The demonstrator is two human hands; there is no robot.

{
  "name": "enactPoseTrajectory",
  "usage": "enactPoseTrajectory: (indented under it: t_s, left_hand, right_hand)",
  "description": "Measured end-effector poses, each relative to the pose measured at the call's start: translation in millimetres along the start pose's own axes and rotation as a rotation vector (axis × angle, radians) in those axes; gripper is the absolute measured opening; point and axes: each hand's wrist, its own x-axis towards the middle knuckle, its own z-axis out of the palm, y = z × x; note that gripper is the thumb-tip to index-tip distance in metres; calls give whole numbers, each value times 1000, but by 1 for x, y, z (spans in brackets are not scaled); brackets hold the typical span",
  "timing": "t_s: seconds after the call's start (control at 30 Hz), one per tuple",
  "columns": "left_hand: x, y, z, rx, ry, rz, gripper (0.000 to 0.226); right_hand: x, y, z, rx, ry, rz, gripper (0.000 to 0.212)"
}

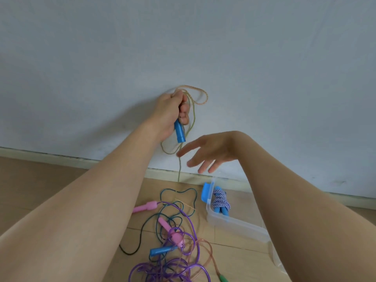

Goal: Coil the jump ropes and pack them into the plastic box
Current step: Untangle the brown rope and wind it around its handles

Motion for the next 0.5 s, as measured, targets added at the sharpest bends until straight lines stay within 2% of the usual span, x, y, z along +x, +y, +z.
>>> enactPoseTrajectory:
  t_s: [0.03,0.13,0.2,0.27,0.3,0.4,0.5]
  left_hand:
    - [1,1,1,-9,9,13,35]
    - [3,0,0,-26,64,47,33]
    - [3,1,-4,4,143,57,28]
    - [4,1,-10,45,241,44,19]
    - [4,1,-14,72,293,40,15]
    - [5,-4,-26,176,401,49,13]
    - [3,-11,-32,295,334,-49,24]
  right_hand:
    - [1,-3,2,24,-56,-29,37]
    - [4,-13,2,80,-62,-104,26]
    - [3,-14,0,215,-116,-71,27]
    - [-3,-12,-1,418,-143,-31,18]
    - [-8,-11,-2,488,-95,-21,18]
    - [-17,-9,-12,498,193,-42,26]
    - [-22,-9,-24,683,395,-146,25]
